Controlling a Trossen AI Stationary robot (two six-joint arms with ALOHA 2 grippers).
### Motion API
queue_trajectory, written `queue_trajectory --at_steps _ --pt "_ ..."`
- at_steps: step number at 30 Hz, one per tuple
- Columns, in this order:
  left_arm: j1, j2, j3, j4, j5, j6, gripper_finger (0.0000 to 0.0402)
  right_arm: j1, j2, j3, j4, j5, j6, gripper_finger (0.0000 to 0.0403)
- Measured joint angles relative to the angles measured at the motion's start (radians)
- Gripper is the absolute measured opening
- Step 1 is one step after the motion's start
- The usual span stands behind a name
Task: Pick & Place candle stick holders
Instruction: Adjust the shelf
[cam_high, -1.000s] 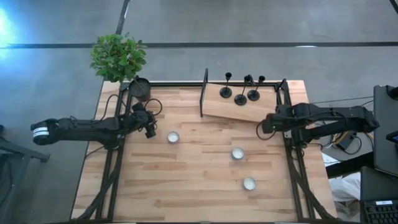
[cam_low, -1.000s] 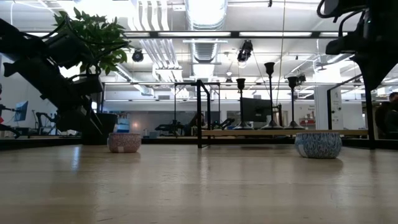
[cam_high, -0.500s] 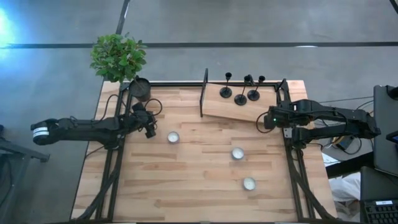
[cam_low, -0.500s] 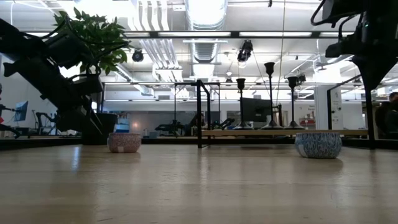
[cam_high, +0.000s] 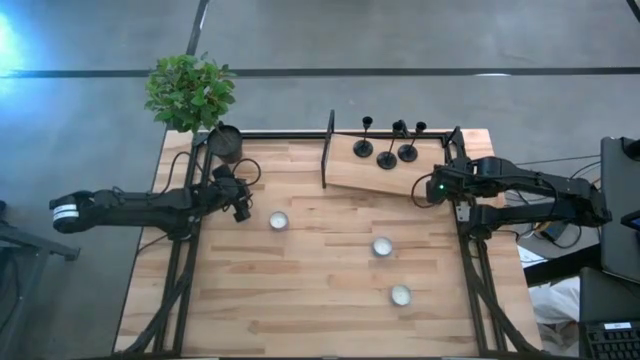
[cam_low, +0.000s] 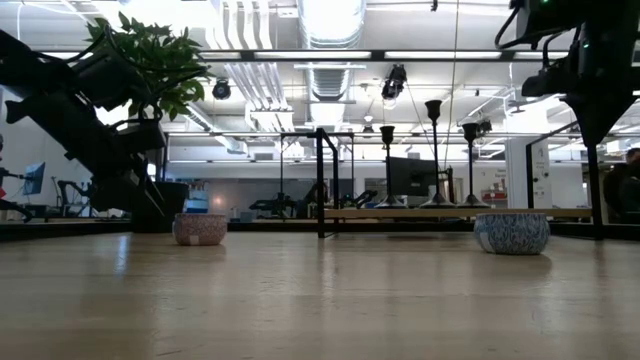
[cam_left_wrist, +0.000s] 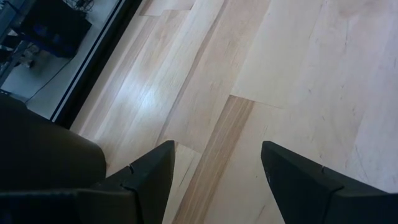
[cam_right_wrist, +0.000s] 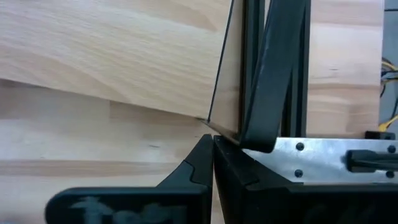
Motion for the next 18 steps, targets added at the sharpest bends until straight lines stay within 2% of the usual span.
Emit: queue_trajectory --at_steps 18 --pt "0.000 0.000 0.000 0.000 0.000 0.000 0.0246 -0.068 0.002 0.000 0.003 0.049 -0.062 0.0008"
